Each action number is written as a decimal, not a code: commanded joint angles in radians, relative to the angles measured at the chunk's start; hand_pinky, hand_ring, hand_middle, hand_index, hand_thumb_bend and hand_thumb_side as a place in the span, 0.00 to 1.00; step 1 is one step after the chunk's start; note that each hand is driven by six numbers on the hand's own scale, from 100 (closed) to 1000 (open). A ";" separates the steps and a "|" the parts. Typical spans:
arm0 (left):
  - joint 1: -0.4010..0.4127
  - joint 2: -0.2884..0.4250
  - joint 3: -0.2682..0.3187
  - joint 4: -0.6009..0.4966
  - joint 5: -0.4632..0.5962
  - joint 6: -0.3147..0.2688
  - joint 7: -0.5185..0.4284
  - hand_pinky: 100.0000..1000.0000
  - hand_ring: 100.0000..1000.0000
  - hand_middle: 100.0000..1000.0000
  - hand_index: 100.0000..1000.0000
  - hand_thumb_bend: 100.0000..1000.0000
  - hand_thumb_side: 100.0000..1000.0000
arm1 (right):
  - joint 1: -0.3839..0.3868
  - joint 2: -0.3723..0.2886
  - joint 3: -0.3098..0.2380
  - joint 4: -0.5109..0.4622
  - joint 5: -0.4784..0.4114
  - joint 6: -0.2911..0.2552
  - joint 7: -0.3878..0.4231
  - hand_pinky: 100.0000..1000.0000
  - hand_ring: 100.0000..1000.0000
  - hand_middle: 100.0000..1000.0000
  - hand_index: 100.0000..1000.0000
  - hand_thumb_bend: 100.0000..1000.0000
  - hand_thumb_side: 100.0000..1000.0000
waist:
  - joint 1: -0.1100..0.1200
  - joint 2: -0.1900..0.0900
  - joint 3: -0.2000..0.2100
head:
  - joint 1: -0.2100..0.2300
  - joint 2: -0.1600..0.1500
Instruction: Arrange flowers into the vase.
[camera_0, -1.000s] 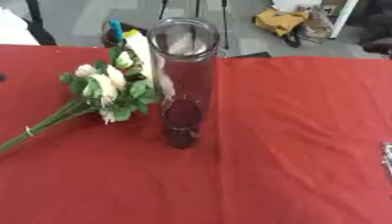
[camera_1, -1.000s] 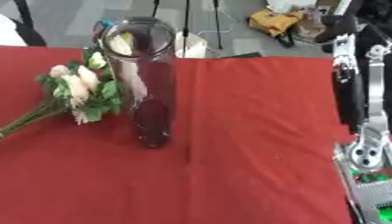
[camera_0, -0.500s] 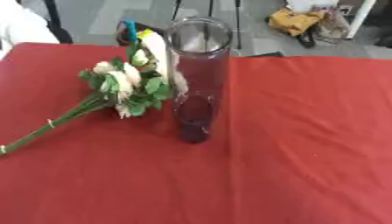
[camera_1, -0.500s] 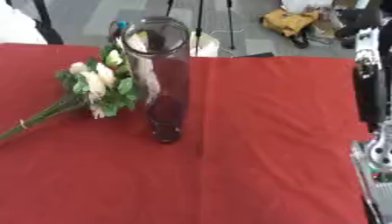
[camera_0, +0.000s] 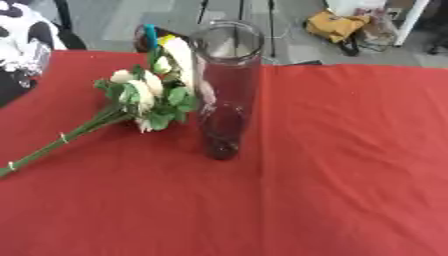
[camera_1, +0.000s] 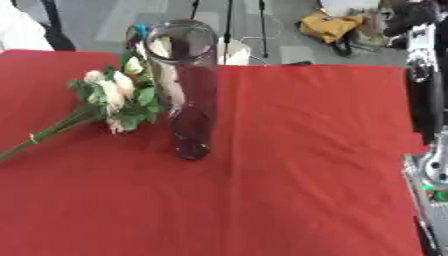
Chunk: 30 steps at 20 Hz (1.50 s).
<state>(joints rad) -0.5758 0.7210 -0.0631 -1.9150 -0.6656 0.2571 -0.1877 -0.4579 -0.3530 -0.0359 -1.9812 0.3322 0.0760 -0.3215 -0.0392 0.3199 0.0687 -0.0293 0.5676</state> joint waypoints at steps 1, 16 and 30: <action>-0.033 0.040 -0.023 0.035 -0.044 -0.008 -0.075 0.74 0.85 0.84 0.99 0.00 1.00 | -0.010 -0.008 -0.002 -0.019 -0.001 0.002 0.003 0.64 0.76 0.49 0.71 0.00 1.00 | 0.002 -0.023 -0.002 | -0.008 0.012; -0.146 0.022 -0.122 0.287 -0.149 -0.037 -0.389 0.75 0.92 0.91 1.00 0.35 1.00 | -0.010 -0.007 0.007 -0.019 -0.008 0.006 0.012 0.64 0.76 0.49 0.71 0.00 1.00 | 0.003 -0.022 -0.013 | -0.001 -0.018; -0.187 -0.018 -0.155 0.499 -0.242 -0.062 -0.404 0.70 0.87 0.86 1.00 0.50 0.91 | -0.014 -0.007 0.017 -0.019 -0.015 0.006 0.020 0.64 0.76 0.48 0.70 0.00 1.00 | 0.007 -0.006 -0.026 | 0.006 -0.044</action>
<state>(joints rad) -0.7435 0.6879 -0.2183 -1.4247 -0.8976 0.2009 -0.6001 -0.4580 -0.3480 -0.0176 -1.9812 0.3227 0.0834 -0.3038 -0.0357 0.3312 0.0425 -0.0265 0.5348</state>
